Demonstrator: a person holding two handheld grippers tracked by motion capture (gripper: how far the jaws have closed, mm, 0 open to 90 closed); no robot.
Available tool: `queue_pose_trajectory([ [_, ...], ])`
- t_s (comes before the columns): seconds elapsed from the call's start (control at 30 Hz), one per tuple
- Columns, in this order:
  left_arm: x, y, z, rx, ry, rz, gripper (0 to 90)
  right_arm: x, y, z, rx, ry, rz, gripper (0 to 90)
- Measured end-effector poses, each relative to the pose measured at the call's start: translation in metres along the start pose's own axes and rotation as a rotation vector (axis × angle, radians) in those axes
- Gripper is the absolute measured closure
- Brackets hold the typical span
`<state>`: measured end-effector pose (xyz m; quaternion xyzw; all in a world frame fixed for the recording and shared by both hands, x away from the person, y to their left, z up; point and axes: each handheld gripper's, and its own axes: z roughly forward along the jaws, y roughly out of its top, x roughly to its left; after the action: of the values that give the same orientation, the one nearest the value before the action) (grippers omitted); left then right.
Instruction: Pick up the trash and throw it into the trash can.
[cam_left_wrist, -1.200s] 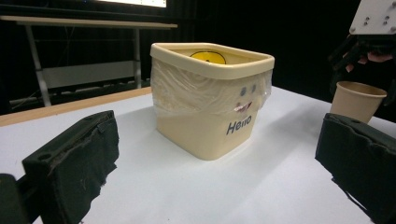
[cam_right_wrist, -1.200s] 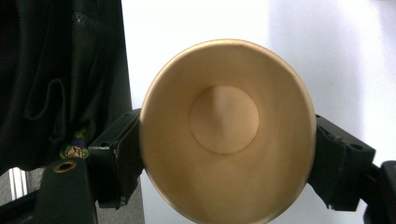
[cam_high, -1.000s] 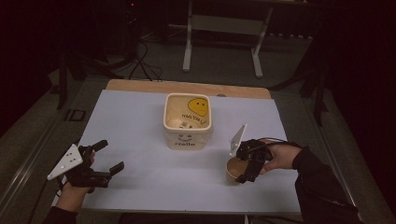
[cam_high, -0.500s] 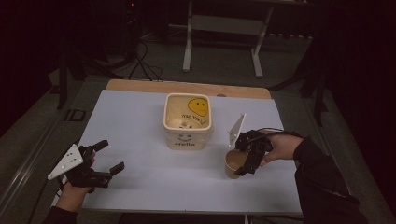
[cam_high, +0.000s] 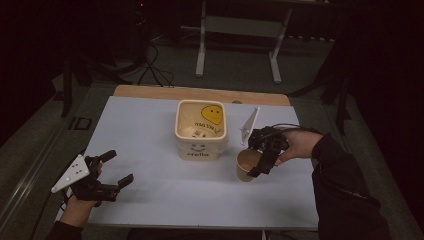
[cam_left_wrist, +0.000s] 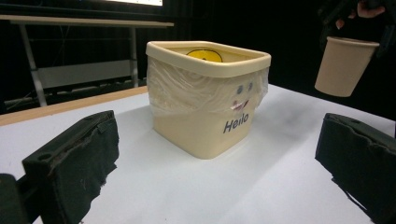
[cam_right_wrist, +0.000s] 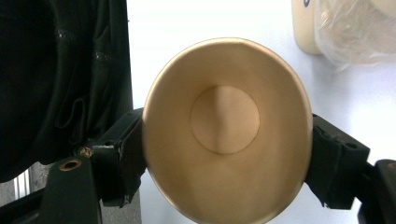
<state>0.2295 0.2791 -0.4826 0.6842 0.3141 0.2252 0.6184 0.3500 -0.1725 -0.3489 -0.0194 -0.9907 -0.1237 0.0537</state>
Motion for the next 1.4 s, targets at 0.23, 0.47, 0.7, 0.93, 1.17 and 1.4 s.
queue_pose_trajectory([
  [0.23, 0.0, 0.0, 0.0, 0.0, -0.002, -0.001, 0.5, -0.006, 0.009, -0.011, -0.004, -0.006, -0.004, 23.5],
  [0.47, 0.0, 0.0, 0.001, 0.001, -0.003, 0.0, 0.5, -0.011, 0.017, -0.024, -0.032, -0.017, -0.019, 23.6],
  [0.7, 0.0, -0.001, 0.001, 0.003, -0.006, 0.004, 0.5, -0.019, 0.026, -0.031, -0.041, -0.017, -0.03, 23.6],
  [0.93, 0.0, -0.001, 0.001, 0.007, -0.009, 0.006, 0.5, -0.026, 0.035, -0.039, -0.065, -0.022, -0.036, 23.6],
  [1.17, 0.0, -0.001, 0.001, 0.006, -0.01, 0.006, 0.5, -0.033, 0.044, -0.046, -0.063, -0.034, -0.036, 24.2],
  [1.4, 0.0, -0.001, 0.001, 0.008, -0.011, 0.007, 0.5, -0.038, 0.053, -0.053, -0.053, -0.044, -0.041, 24.2],
])
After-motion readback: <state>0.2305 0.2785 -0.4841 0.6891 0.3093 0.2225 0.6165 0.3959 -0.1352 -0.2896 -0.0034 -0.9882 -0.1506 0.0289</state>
